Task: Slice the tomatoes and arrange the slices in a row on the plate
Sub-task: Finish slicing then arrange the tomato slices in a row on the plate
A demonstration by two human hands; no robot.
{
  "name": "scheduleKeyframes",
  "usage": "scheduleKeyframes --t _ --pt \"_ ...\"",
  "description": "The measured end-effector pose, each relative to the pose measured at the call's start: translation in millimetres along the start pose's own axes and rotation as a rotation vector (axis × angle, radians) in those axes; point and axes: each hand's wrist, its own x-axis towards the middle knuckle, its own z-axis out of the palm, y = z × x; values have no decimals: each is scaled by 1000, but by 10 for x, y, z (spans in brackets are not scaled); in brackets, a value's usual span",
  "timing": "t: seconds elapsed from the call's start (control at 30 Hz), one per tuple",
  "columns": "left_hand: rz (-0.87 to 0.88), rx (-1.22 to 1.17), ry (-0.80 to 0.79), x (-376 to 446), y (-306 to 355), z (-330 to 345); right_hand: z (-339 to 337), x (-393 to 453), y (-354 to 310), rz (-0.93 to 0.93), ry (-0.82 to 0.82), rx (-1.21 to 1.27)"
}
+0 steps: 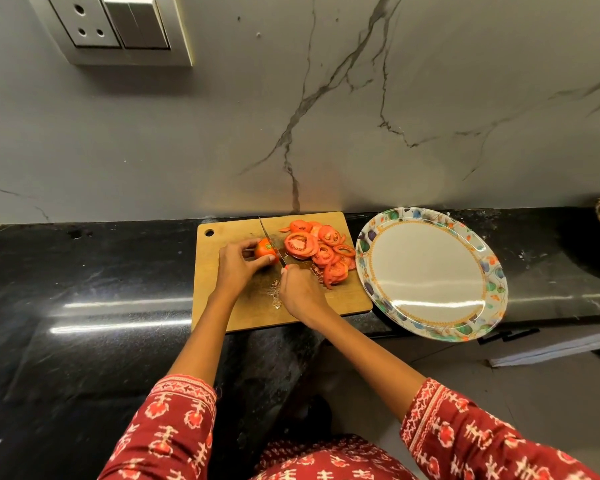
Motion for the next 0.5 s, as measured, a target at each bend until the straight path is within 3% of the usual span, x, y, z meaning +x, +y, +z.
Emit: scheduleKeyframes --t 0.5 --pt "-33 21 -40 71 19 -22 -85 7 -14 19 -16 -112"
